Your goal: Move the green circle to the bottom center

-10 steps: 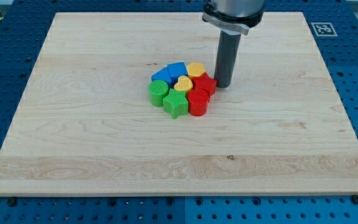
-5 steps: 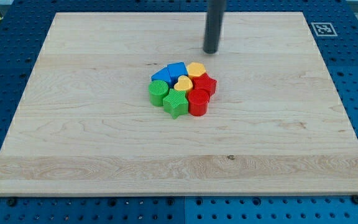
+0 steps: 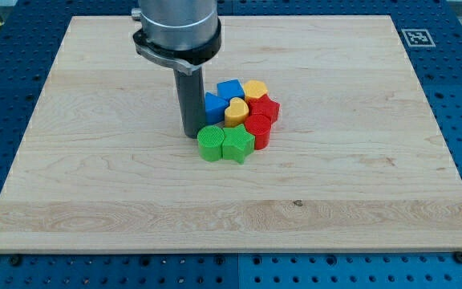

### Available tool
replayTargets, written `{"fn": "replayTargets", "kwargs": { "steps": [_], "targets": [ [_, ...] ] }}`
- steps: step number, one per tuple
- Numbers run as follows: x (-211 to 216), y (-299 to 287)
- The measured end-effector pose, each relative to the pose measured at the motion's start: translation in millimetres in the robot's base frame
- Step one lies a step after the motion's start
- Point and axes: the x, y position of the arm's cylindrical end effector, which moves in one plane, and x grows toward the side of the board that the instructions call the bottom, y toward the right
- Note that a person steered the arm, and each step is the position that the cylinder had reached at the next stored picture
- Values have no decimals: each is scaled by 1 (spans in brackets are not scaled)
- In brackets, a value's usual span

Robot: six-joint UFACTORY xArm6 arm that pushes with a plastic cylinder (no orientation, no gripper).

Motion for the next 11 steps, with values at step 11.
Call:
{"fn": "replayTargets", "kwargs": {
  "steps": [11],
  "targets": [
    [93, 40]
  ]
}}
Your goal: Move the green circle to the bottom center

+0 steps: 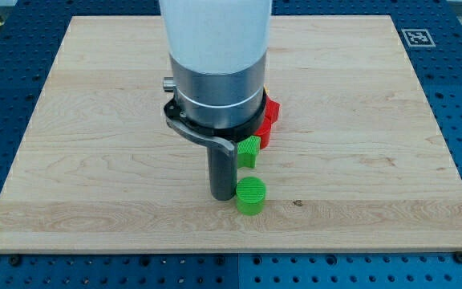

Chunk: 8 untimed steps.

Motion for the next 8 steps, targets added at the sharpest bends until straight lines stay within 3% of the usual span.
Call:
{"fn": "replayTargets", "kwargs": {
  "steps": [6, 8],
  "targets": [
    [-33, 32],
    [-30, 71]
  ]
}}
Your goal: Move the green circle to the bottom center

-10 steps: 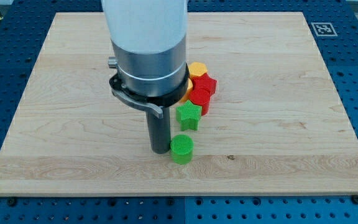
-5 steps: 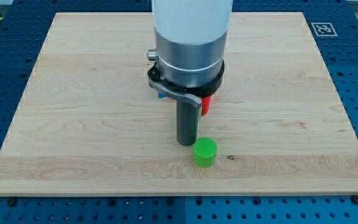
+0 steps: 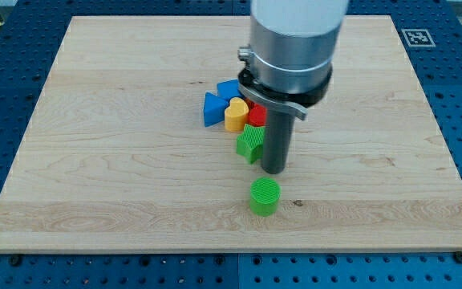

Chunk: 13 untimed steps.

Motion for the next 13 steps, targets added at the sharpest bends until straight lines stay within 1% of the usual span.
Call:
{"fn": "replayTargets", "kwargs": {
  "steps": [1, 2, 3, 4, 6, 7, 10, 12, 13],
  "targets": [
    [31, 10],
    [38, 11],
    [34, 13],
    [19, 15],
    [19, 0],
    [21, -13],
    [49, -18],
    [53, 10],
    [75, 26]
  ]
}}
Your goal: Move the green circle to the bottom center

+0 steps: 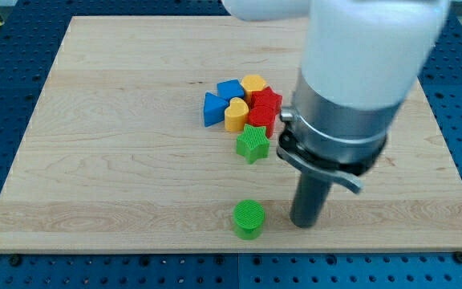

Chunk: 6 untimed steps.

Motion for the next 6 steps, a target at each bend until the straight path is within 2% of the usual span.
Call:
{"fn": "replayTargets", "kwargs": {
  "steps": [1, 6],
  "targets": [
    [17, -3],
    [7, -45]
  ]
}}
